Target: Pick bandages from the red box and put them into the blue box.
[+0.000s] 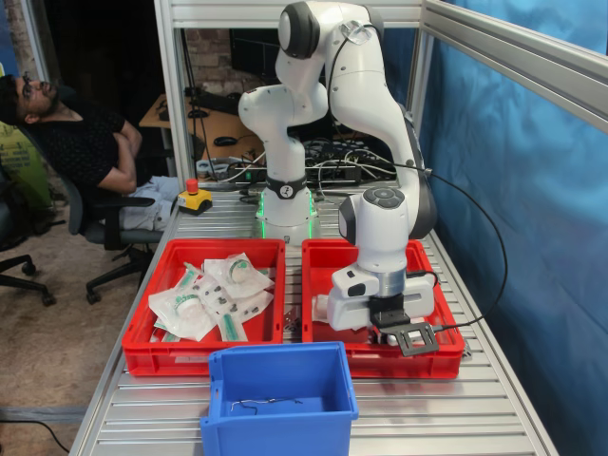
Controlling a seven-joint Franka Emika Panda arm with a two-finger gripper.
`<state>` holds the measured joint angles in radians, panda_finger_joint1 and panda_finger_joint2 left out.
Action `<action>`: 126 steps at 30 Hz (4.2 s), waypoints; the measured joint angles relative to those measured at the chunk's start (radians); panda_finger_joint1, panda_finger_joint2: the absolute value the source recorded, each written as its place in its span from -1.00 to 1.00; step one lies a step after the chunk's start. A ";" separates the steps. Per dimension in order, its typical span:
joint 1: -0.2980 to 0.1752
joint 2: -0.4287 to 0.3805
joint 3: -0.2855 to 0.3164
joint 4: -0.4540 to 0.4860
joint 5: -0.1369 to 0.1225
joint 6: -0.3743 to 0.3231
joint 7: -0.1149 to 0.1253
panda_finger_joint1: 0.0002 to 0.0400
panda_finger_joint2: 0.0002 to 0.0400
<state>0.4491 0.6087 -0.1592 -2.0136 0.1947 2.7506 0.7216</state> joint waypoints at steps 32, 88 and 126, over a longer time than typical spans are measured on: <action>0.005 -0.092 -0.001 -0.074 0.000 -0.027 0.000 -0.82 -0.82; 0.010 -0.204 -0.422 0.157 0.003 -0.226 0.000 -0.82 -0.82; 0.010 0.078 -0.422 0.388 0.160 -0.228 0.000 -0.82 -0.82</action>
<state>0.4595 0.6871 -0.5808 -1.6261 0.3548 2.5223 0.7216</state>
